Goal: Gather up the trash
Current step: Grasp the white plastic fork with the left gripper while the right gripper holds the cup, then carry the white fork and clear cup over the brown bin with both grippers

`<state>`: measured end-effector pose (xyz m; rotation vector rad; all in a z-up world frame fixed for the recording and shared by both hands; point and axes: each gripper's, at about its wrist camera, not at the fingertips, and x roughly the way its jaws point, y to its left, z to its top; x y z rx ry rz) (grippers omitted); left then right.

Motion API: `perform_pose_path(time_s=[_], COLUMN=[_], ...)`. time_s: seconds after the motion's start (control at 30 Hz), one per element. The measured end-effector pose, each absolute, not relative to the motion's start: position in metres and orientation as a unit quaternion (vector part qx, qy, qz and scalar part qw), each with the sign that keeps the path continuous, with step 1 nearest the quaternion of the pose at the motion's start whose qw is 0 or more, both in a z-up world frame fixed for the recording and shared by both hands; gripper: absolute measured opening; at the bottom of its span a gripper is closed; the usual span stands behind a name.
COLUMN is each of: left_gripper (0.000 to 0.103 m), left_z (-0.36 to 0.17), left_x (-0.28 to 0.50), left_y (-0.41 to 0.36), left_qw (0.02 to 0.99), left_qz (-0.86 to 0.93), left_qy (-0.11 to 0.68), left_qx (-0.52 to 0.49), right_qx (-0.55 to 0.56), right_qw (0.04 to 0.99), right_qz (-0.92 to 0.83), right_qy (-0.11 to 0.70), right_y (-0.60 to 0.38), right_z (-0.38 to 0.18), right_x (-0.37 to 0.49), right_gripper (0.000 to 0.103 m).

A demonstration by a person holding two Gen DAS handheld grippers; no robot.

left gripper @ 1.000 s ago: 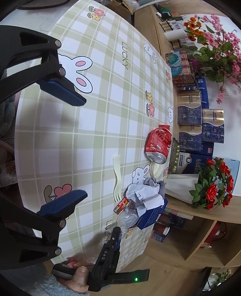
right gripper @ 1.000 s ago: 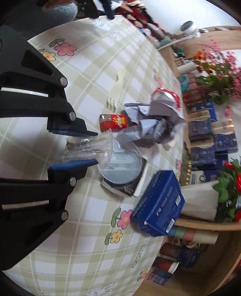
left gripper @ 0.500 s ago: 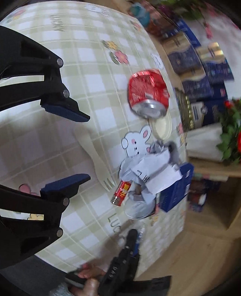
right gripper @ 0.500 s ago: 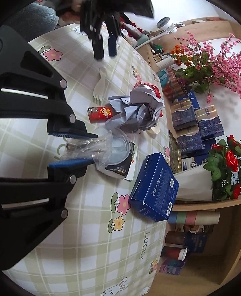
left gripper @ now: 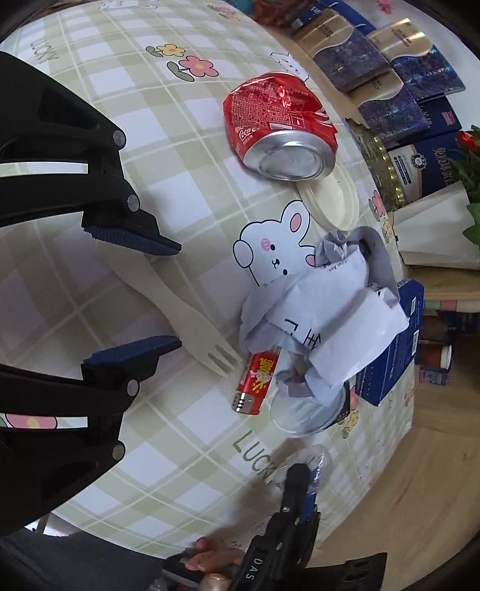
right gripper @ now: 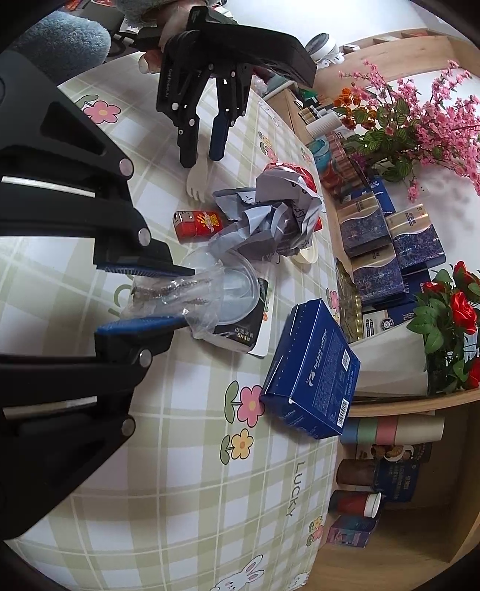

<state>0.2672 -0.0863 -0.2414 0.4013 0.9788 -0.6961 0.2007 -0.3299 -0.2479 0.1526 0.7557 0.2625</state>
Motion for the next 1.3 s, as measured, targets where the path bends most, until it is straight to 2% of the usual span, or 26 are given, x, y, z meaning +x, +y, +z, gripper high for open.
perform_pose_path(time_s=[0.03,0.07,0.1,0.13,0.33,0.5,0.53,0.57,0.67,1.07,1.3], left_gripper=[0.043,0.034,0.016,0.013,0.012,0.011,0.009,0.002,0.002,0.002,0.002], left_z=[-0.241,-0.240,-0.238,-0.237,-0.237,-0.236,-0.234,-0.232,-0.225,-0.196,-0.168], left_x=[0.266,0.266,0.268,0.270,0.251,0.254,0.253,0.251,0.244,0.191,0.146], left_y=[-0.086,-0.086,-0.084,-0.084,-0.092,-0.087,-0.083,-0.080,-0.070,-0.052,-0.039], left_qw=[0.806,0.805,0.803,0.797,0.792,0.809,0.815,0.818,0.820,0.848,0.864], left_qz=[-0.325,-0.323,-0.323,-0.328,-0.332,-0.317,-0.313,-0.309,-0.305,-0.278,-0.284], left_qy=[0.458,0.463,0.470,0.479,0.471,0.469,0.468,0.469,0.479,0.449,0.416], left_qx=[0.185,0.181,0.175,0.165,0.201,0.157,0.139,0.124,0.071,0.050,0.027], right_qx=[0.075,0.075,0.075,0.076,0.076,0.081,0.082,0.082,0.080,0.048,0.075], right_qw=[0.918,0.918,0.918,0.918,0.915,0.915,0.915,0.915,0.914,0.914,0.920], right_qz=[0.127,0.127,0.128,0.129,0.135,0.133,0.132,0.133,0.133,0.116,0.134], right_qy=[0.367,0.367,0.367,0.368,0.372,0.372,0.371,0.371,0.376,0.386,0.362], right_y=[-0.330,-0.330,-0.330,-0.330,-0.330,-0.331,-0.331,-0.331,-0.331,-0.320,-0.315], right_z=[-0.248,-0.248,-0.248,-0.248,-0.250,-0.250,-0.250,-0.250,-0.251,-0.246,-0.222], right_x=[0.201,0.200,0.201,0.201,0.202,0.202,0.202,0.203,0.204,0.198,0.155], right_gripper=[0.023,0.023,0.023,0.023,0.023,0.023,0.023,0.023,0.023,0.023,0.023])
